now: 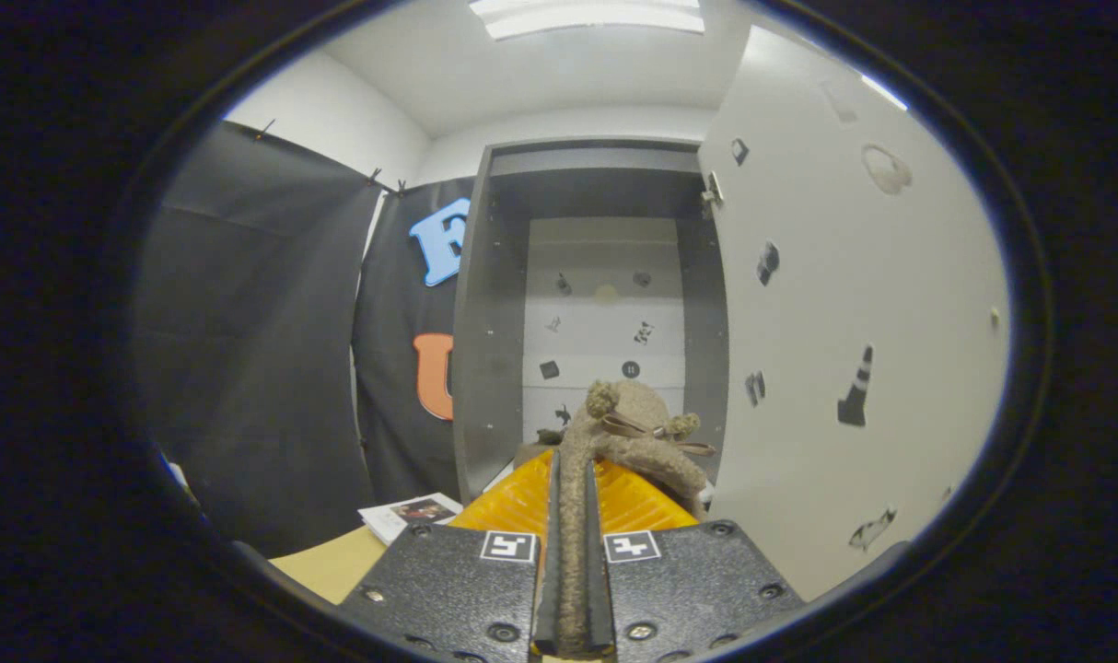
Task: Open the shoe cabinet door, grab the shoes and put them into the shoe cabinet, then close the shoe cabinet door.
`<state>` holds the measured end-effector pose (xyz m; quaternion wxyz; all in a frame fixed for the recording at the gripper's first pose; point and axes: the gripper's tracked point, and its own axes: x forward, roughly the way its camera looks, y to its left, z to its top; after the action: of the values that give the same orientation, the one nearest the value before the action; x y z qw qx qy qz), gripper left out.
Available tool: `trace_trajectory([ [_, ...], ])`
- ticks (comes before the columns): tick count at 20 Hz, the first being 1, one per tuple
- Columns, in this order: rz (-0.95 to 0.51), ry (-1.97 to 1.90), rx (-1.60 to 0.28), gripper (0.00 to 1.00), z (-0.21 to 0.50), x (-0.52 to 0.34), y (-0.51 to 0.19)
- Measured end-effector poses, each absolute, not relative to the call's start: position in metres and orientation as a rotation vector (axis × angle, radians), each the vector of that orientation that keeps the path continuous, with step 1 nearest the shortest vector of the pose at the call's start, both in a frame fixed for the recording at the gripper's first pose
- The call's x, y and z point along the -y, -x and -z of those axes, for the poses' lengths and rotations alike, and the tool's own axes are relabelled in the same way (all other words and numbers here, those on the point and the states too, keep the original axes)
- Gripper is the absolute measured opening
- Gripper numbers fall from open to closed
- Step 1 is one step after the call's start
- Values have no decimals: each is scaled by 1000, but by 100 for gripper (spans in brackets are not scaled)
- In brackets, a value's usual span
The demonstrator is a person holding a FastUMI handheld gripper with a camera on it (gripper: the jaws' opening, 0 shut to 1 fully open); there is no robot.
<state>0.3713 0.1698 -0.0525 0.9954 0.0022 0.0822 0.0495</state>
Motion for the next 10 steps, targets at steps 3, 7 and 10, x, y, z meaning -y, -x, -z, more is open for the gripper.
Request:
trace_trajectory([
  [3,-83,1,-170,14,40,-170,-413],
  [7,-86,-68,-206,14,45,-166,-478],
  [10,-54,-31,-230,14,62,-155,-532],
])
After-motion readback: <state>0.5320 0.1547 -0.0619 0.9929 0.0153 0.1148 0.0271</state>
